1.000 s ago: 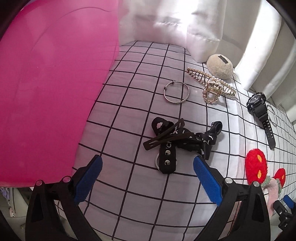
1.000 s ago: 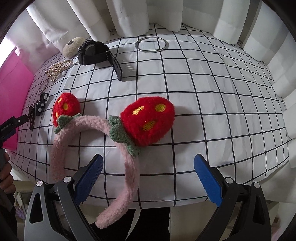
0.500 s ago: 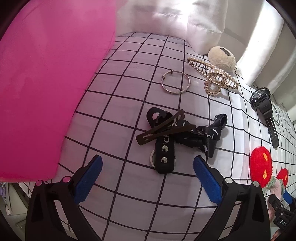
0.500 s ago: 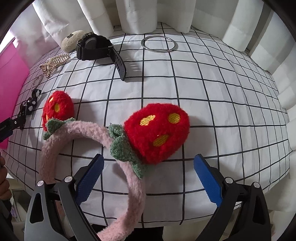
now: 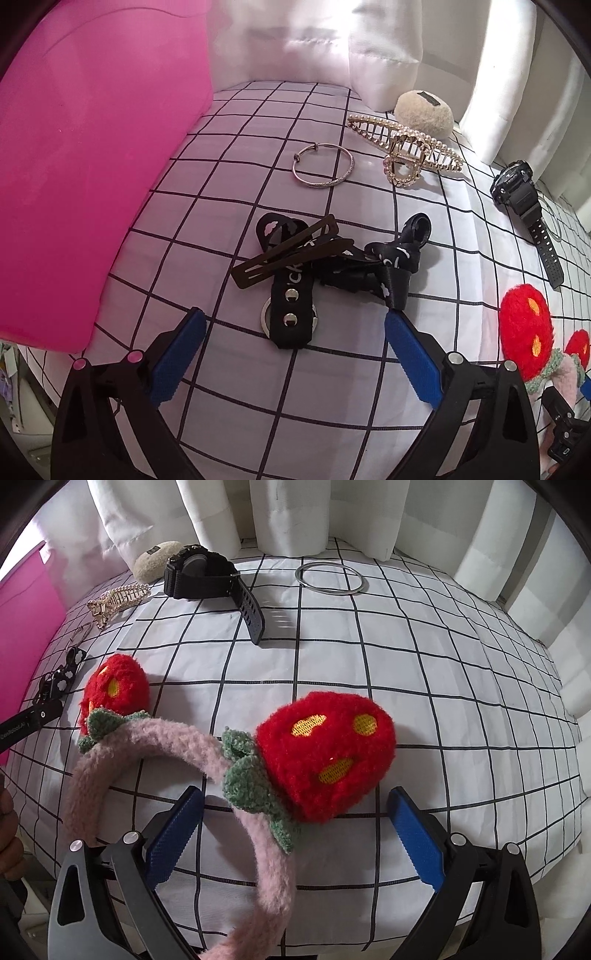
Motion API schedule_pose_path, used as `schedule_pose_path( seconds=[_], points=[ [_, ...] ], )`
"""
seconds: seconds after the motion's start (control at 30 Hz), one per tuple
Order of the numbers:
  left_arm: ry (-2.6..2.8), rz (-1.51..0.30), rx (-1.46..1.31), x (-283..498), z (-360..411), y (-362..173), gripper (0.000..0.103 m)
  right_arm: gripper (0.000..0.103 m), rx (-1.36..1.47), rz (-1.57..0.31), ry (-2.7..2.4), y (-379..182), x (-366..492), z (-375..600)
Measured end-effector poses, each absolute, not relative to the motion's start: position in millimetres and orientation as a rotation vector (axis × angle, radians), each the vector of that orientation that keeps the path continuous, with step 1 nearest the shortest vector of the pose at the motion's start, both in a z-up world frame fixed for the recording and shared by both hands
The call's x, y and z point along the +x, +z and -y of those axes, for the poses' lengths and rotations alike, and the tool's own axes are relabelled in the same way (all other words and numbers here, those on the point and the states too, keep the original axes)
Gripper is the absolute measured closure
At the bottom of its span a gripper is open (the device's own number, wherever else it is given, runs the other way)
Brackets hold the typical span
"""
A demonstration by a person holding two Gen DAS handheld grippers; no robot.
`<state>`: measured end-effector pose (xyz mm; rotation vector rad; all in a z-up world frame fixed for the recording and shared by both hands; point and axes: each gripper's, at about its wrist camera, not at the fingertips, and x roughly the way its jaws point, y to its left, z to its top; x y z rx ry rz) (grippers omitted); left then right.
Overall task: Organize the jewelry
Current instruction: 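Move the right tool to the strawberry headband while the left tool approaches the black strap clip, then close the right tool on the headband and lift it while the left tool grasps the black clip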
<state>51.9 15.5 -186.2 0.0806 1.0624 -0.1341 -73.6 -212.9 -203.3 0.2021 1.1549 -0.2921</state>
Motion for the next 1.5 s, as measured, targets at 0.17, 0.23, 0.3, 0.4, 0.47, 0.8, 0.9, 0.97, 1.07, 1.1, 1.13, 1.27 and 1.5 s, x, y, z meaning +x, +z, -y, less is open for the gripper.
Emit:
schedule_pose_path(
  seconds=[0.17,0.23,0.3,0.4,0.47,0.8,0.9,0.97,1.07,1.1,1.13,1.27,1.5],
  points=[
    [-0.205,-1.015,0.135,37.0,3.2,-177.8,0.051,0.009,0.201,-1.150,-0.276,-200.2,-78.1,212.7],
    [-0.222,-1.012,0.135,34.7,8.7,-176.5,0.061,0.010,0.197,-1.151,-0.268,-198.3,-78.0,211.6],
    [-0.245,-1.010,0.142,32.0,15.6,-175.4,0.076,0.015,0.192,-1.146,-0.257,-196.3,-78.6,209.8],
    [-0.255,-1.008,0.142,29.1,21.2,-175.2,0.087,0.046,0.174,-1.121,-0.237,-189.6,-78.5,206.9],
    [-0.261,-1.013,0.126,30.0,21.7,-175.1,0.087,0.051,0.187,-1.115,-0.222,-187.7,-78.4,207.8],
    [-0.311,-0.958,0.010,30.8,10.0,-140.3,0.090,0.073,0.270,-1.028,-0.151,-165.1,-78.1,207.4],
    [-0.325,-0.931,-0.013,31.2,8.0,-124.9,0.091,0.075,0.274,-1.006,-0.133,-156.2,-77.1,206.5],
    [-0.332,-0.918,-0.027,32.2,6.9,-115.8,0.094,0.076,0.274,-0.992,-0.123,-150.5,-77.0,205.8],
    [-0.339,-0.905,-0.048,34.8,4.8,-104.5,0.094,0.077,0.268,-0.976,-0.114,-142.1,-75.3,204.7],
    [-0.341,-0.902,-0.056,36.1,3.7,-101.3,0.096,0.078,0.266,-0.972,-0.111,-139.4,-74.5,204.2],
    [-0.342,-0.898,-0.063,37.2,2.8,-97.6,0.103,0.078,0.266,-0.967,-0.108,-136.5,-73.9,204.1],
    [-0.346,-0.861,-0.068,38.5,1.0,-79.6,0.103,0.080,0.256,-0.948,-0.097,-124.7,-70.8,204.2],
    [-0.335,-0.919,-0.055,46.7,2.1,-89.1,0.103,0.084,0.254,-0.956,-0.088,-120.5,-64.5,206.2]
  ],
)
